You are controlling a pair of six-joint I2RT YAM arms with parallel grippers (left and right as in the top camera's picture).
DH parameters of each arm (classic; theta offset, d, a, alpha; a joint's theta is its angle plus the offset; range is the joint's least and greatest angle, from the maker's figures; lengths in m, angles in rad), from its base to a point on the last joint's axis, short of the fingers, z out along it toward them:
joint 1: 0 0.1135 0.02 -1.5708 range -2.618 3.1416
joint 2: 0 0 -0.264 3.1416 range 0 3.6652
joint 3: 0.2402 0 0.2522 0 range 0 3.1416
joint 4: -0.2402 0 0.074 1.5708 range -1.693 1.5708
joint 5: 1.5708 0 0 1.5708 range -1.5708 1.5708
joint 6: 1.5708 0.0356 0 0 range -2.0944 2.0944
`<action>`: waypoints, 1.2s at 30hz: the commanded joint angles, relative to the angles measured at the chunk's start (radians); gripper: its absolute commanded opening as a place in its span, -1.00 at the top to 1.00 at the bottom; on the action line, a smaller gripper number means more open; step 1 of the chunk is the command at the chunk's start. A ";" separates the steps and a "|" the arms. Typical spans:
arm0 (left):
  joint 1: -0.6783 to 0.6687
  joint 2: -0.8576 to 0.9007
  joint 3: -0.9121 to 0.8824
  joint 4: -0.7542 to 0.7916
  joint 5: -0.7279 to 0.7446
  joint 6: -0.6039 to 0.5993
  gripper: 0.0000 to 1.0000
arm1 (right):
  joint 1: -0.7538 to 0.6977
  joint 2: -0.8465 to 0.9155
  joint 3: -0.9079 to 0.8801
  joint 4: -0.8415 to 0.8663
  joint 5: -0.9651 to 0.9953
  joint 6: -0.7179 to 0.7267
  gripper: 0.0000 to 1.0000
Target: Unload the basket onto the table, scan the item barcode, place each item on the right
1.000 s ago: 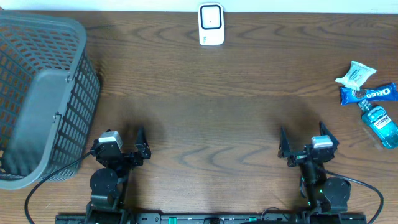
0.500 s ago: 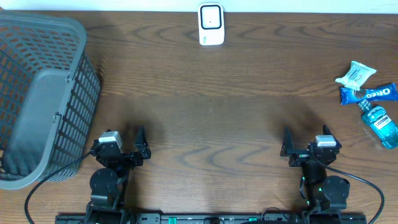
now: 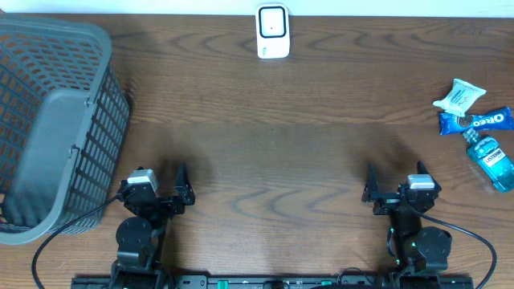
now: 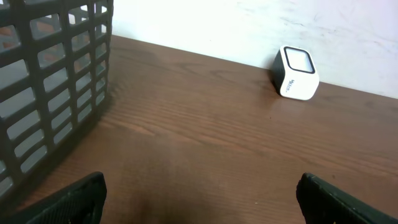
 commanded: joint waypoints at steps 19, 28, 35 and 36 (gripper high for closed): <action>0.010 -0.103 -0.032 -0.019 -0.009 0.140 -0.96 | 0.008 -0.006 -0.002 -0.005 0.012 0.010 -0.98; 0.010 -0.103 -0.032 -0.021 0.011 0.300 -0.96 | 0.008 -0.006 -0.002 -0.005 0.012 0.010 -0.99; 0.010 -0.103 -0.032 -0.021 0.020 0.268 -0.96 | 0.008 -0.006 -0.002 -0.005 0.013 0.010 -0.99; 0.010 -0.103 -0.032 -0.021 0.020 0.257 -0.96 | 0.008 -0.006 -0.002 -0.005 0.013 0.010 -0.99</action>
